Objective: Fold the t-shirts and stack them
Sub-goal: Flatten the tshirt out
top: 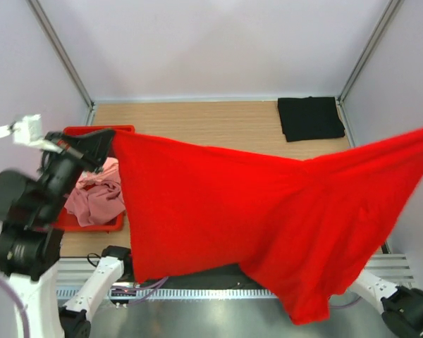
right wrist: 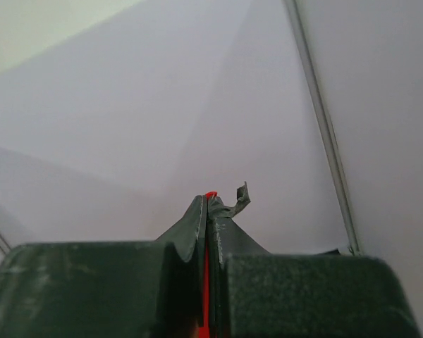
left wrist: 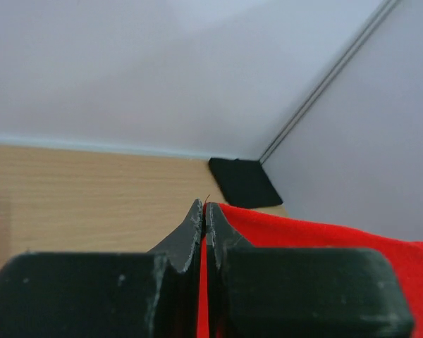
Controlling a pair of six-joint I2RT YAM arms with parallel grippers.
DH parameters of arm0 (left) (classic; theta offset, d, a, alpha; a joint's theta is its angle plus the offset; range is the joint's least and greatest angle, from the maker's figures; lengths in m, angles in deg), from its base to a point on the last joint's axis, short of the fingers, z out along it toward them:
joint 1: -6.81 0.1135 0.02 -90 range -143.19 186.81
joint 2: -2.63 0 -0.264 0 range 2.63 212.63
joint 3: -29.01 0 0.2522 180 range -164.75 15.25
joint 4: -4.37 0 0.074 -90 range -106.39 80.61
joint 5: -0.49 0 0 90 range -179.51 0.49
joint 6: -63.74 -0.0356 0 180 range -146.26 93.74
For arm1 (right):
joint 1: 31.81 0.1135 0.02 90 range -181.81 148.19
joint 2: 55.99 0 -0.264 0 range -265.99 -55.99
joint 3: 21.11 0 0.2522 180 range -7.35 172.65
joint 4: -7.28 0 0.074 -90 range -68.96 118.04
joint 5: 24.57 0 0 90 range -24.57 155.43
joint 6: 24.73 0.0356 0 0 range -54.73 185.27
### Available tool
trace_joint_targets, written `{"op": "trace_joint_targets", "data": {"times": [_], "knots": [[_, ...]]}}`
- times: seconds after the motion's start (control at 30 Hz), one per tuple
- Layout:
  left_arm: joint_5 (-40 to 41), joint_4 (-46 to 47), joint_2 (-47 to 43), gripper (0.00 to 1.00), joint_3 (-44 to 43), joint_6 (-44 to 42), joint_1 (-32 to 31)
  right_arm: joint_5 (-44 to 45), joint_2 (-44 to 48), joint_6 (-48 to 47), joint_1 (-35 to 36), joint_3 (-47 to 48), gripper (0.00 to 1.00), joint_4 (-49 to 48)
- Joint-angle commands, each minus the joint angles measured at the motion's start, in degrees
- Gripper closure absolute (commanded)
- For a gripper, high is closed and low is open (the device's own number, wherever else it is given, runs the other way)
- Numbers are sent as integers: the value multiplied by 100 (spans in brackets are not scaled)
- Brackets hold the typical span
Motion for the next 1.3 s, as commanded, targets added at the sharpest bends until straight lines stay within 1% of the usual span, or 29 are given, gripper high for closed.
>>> {"op": "trace_joint_targets", "data": {"times": [0.0, 0.03, 0.07, 0.1, 0.13, 0.17, 0.2, 0.23, 0.27, 0.3, 0.33, 0.37, 0.43, 0.47, 0.53, 0.57, 0.6, 0.67, 0.7, 0.8, 0.87, 0.93, 1.0, 1.03, 1.17, 1.27], "knots": [[284, 235, 820, 100, 408, -196, -1, 1013, -886, -1469, 559, -1071, 99, -1186], [363, 297, 1127, 100, 565, -267, 7, 1145, -993, -1728, 717, -1378, 99, -1513], [503, 359, 1321, 100, 645, -355, -1, 1102, -1081, -1965, 728, -2008, 99, -1873], [566, 542, 1489, 100, 750, -478, -1, 980, -1186, -2411, 719, -2293, 99, -2538], [636, 675, 1812, 100, 969, -540, 7, 727, -1457, -2590, 710, -2539, 99, -2832], [750, 806, 1972, 100, 1102, -584, 7, 611, -1625, -2783, 710, -2968, 99, -3357], [768, 1077, 2122, 100, 1199, -689, 16, 418, -1853, -2924, 658, -3103, 99, -3528], [803, 1211, 2314, 100, 1391, -724, 7, 208, -2238, -2900, 562, -3226, 99, -3669], [873, 1360, 2664, 100, 1463, -768, 7, -317, -2503, -2821, 221, -3366, 99, -3827], [891, 1562, 2912, 100, 1507, -821, 16, -574, -2732, -2698, 44, -3411, 99, -3880], [944, 1651, 3140, 100, 1533, -952, 16, -829, -2943, -2419, -184, -3447, 99, -3959], [1040, 1808, 3656, 100, 1516, -1040, 25, -1380, -3415, -2320, -526, -3560, 99, -4212], [1129, 1941, 4194, 100, 1411, -1242, 86, -1735, -3856, -2241, -748, -3727, 99, -4705], [1120, 2020, 4789, 100, 1193, -1269, 130, -2050, -4259, -2214, -844, -3824, 99, -5073], [998, 2021, 5389, 100, 850, -1235, 340, -2307, -4762, -2170, -1065, -3773, 99, -5365], [910, 1994, 5636, 100, 648, -1130, 411, -2369, -5234, -2144, -1126, -3737, 99, -5610], [831, 1986, 6074, 100, 341, -1094, 455, -2491, -5456, -2135, -1222, -3685, 99, -5734], [760, 2055, 6445, 100, 58, -1129, 491, -2501, -5904, -2143, -1320, -3414, 99, -5971], [760, 2047, 6821, 100, -265, -1164, 491, -2545, -6290, -2135, -1407, -3299, 99, -6025], [777, 1924, 7420, 100, -872, -1296, 526, -2677, -6985, -2143, -1531, -2815, 99, -6043], [760, 1880, 7642, 100, -1111, -1331, 561, -2660, -7189, -2109, -1689, -2595, 99, -6087], [672, 1924, 7826, 100, -1356, -1366, 552, -2712, -7383, -1837, -1899, -2446, 99, -6104], [522, 2020, 7880, 100, -1463, -1332, 552, -2756, -7540, -1696, -1979, -2340, 99, -6254], [531, 2055, 7906, 100, -1524, -1305, 552, -2765, -7629, -1678, -1997, -2105, 99, -6237], [1040, 2143, 8125, 100, -1752, -1314, 561, -3019, -7928, -1511, -2085, -1620, 99, -6148], [1120, 2065, 8397, 100, -2121, -1366, 649, -3012, -8069, -1493, -2128, -1382, 99, -6254]]}}
